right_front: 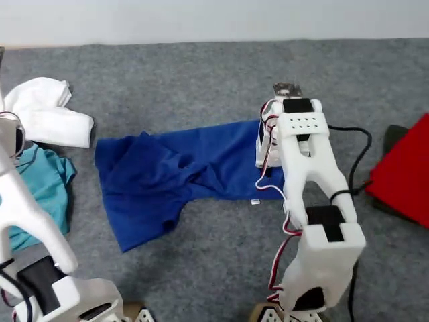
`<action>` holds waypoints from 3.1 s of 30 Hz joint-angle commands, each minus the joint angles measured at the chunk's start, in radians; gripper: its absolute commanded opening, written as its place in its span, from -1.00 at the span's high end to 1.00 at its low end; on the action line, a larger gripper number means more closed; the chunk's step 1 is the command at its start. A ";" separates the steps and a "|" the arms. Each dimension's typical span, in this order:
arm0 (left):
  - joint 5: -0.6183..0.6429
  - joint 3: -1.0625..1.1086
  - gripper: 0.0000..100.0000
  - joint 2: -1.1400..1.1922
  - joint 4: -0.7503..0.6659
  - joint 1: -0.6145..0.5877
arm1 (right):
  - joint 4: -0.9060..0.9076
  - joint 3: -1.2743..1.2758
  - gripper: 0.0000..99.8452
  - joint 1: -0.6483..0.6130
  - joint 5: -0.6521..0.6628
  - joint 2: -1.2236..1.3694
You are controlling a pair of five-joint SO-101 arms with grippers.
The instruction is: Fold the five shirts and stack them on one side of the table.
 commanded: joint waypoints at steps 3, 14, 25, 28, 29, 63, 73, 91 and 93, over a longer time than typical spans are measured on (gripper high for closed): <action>0.009 -0.041 0.99 -0.038 -0.044 0.000 | -0.008 -0.068 0.69 -0.007 -0.020 0.042; 0.006 -0.005 0.99 -0.038 -0.061 0.032 | -0.012 -0.068 0.97 0.002 -0.020 0.033; 0.003 -0.004 0.99 -0.044 -0.075 0.029 | -0.010 -0.068 0.98 0.101 0.044 0.018; 0.003 -0.004 0.99 -0.044 -0.075 0.029 | -0.007 -0.080 0.98 0.133 0.066 0.018; 0.003 -0.004 0.99 -0.044 -0.075 0.029 | -0.007 -0.091 0.98 0.139 0.069 0.018; 0.005 -0.004 0.99 -0.041 -0.068 0.040 | 0.265 -0.433 0.45 0.134 0.181 0.018; 0.006 0.031 0.99 -0.038 -0.009 0.121 | 0.289 -0.542 0.85 -0.151 0.175 0.079; -0.450 0.576 0.99 -0.048 0.110 0.385 | 0.305 -0.540 0.98 0.065 0.178 -0.079; -0.509 0.636 0.98 -0.048 0.110 0.414 | 0.306 -0.539 0.98 0.136 0.178 -0.127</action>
